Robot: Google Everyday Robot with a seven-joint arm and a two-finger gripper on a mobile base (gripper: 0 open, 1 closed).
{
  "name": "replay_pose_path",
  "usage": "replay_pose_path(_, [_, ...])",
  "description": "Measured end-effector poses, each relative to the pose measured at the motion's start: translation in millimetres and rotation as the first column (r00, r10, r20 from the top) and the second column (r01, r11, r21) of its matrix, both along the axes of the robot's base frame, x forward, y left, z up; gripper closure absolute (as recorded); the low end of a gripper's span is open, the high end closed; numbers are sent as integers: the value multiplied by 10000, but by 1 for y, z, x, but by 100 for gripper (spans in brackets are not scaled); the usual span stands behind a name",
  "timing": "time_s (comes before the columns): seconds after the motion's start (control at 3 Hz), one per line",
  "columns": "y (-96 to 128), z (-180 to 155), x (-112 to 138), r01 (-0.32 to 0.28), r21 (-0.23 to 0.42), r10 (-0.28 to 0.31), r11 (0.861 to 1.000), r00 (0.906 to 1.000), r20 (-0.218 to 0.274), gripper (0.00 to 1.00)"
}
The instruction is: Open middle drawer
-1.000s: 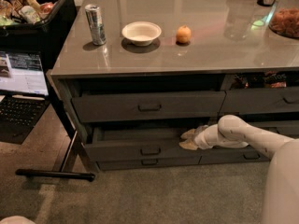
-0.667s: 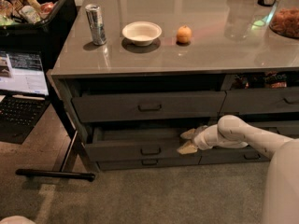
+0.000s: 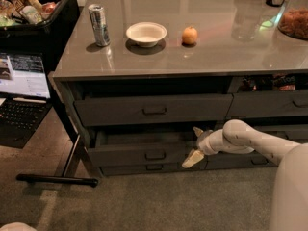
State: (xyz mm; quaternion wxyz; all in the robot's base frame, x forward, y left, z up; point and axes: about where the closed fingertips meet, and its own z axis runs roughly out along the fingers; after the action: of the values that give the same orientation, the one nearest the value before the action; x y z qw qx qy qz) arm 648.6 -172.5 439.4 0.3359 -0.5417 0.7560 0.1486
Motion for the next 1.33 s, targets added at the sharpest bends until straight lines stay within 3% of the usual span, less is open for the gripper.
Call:
replay_pose_path(0.33, [0, 0, 0, 0, 0, 0, 10000, 10000, 0, 0])
replay_pose_path(0.67, [-10, -13, 0, -80, -515, 49, 9986, 9982, -604, 0])
replay_pose_path(1.0, [-31, -32, -11, -313, -1358, 60, 9902, 9832, -1827, 14])
replay_pose_path(1.33, [-43, -36, -22, -501, -1751, 62, 9833, 9701, -2425, 12])
